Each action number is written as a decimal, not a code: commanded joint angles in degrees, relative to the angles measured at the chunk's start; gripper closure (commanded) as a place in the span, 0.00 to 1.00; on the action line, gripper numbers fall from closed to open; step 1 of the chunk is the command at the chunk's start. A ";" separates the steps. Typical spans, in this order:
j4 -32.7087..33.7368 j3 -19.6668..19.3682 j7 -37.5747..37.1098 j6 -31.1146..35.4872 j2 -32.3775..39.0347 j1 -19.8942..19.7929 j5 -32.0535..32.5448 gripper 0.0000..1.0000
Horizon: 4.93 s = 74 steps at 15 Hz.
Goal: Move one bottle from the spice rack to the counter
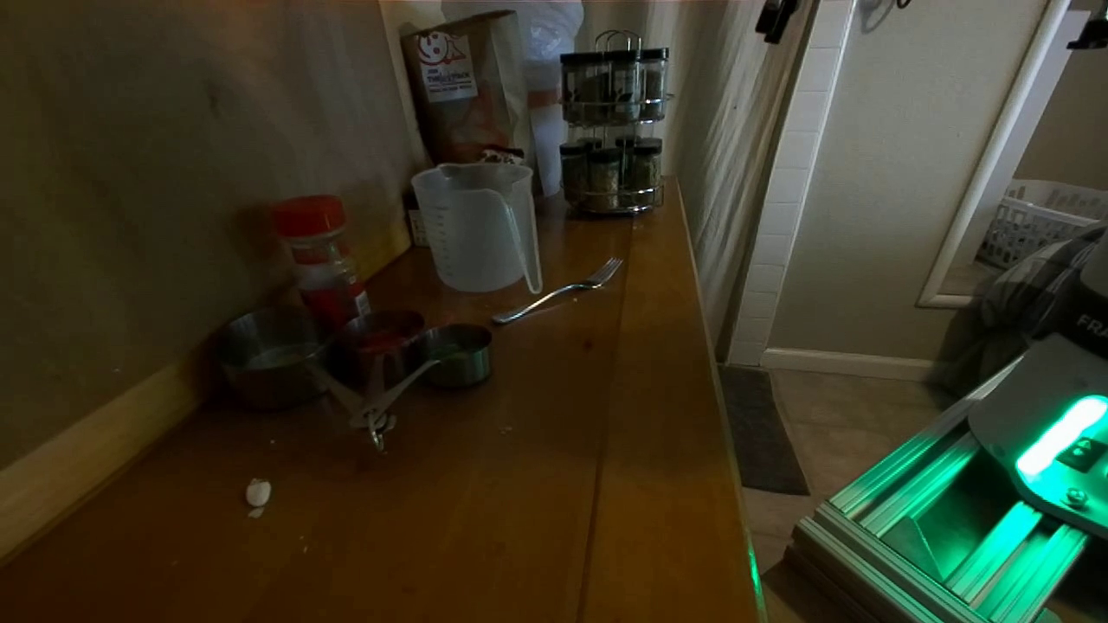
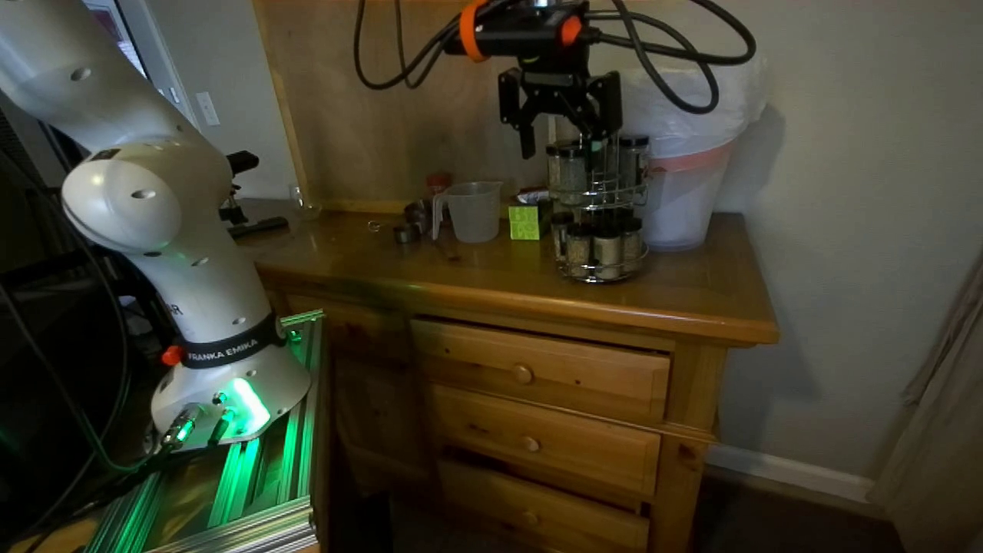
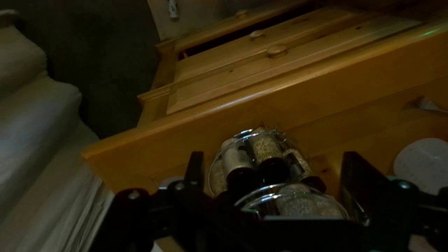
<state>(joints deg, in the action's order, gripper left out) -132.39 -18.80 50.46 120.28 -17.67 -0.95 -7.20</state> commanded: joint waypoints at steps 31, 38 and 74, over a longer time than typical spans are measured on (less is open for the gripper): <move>0.03 5.69 29.50 9.19 8.08 2.86 -22.81 0.00; 2.25 6.64 34.45 11.11 10.93 2.56 -28.53 0.00; 2.03 10.45 41.60 7.61 10.66 -2.01 -30.59 0.76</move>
<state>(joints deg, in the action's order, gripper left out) -129.42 -8.55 90.78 128.16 -5.68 -2.10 -38.20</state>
